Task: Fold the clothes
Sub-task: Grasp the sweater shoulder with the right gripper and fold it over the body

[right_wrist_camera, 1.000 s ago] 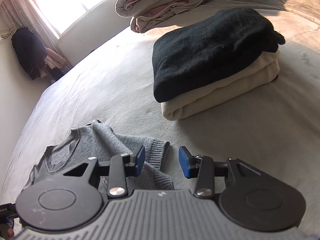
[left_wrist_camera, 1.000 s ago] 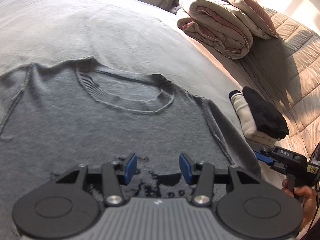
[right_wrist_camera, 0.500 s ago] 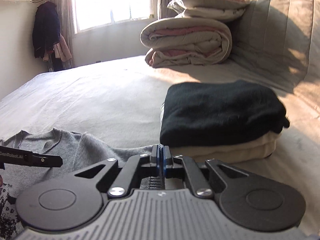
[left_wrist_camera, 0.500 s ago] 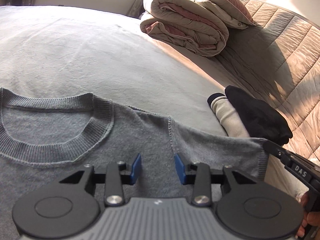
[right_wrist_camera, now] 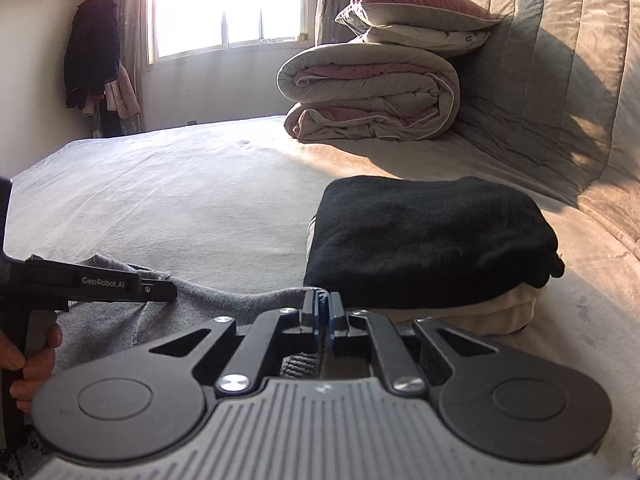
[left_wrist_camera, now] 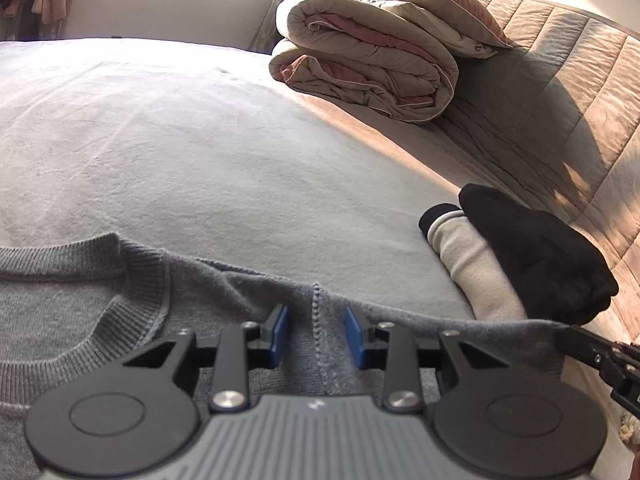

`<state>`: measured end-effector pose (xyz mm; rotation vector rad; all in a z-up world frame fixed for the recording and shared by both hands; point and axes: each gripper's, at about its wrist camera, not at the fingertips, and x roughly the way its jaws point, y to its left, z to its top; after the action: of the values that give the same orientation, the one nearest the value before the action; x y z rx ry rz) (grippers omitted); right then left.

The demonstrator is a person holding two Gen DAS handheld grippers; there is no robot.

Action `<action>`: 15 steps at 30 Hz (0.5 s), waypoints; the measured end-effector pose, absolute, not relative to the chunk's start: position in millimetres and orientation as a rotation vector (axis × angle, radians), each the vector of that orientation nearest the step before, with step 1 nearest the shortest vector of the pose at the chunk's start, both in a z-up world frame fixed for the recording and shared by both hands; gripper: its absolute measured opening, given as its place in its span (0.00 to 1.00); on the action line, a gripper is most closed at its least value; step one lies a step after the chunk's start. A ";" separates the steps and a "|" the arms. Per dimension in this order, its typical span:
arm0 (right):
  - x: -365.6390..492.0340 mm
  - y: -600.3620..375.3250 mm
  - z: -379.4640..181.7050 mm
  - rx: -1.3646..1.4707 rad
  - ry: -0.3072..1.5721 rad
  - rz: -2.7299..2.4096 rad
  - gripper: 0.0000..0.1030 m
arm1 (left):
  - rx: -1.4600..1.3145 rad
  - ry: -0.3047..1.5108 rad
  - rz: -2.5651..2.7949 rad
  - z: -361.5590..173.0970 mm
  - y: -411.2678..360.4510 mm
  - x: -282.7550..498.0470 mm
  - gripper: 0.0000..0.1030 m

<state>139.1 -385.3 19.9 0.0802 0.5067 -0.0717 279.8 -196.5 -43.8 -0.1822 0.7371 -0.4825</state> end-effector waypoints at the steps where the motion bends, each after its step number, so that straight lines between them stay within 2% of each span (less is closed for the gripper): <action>1: 137.9 -387.2 22.4 0.092 0.520 -0.068 0.14 | -0.203 0.740 -0.495 -40.5 -193.7 276.3 0.32; 2: 136.9 -389.3 25.2 0.103 0.533 -0.065 0.15 | -0.223 0.742 -0.508 -37.3 -190.9 272.7 0.32; 3: 135.6 -392.2 27.7 0.119 0.550 -0.059 0.29 | -0.229 0.738 -0.522 -34.5 -188.8 268.4 0.33; 4: 133.3 -395.6 29.5 0.140 0.563 -0.049 0.46 | -0.226 0.732 -0.533 -31.8 -186.8 261.8 0.33; 5: 130.4 -399.1 29.8 0.163 0.583 -0.025 0.49 | -0.223 0.726 -0.544 -29.1 -184.9 255.3 0.33; 13: 103.7 -400.5 9.9 0.309 0.776 0.055 0.47 | -0.238 0.746 -0.682 -28.7 -180.8 210.2 0.32; 14: 103.6 -396.2 5.9 0.305 0.793 0.056 0.43 | -0.246 0.746 -0.698 -30.2 -181.0 204.4 0.32; 15: 103.5 -391.9 1.9 0.301 0.810 0.057 0.31 | -0.255 0.750 -0.714 -32.9 -181.5 198.6 0.32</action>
<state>103.5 -391.9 1.9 0.3009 0.8105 0.0571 198.6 -181.5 -32.9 -0.2549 0.7496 -0.7141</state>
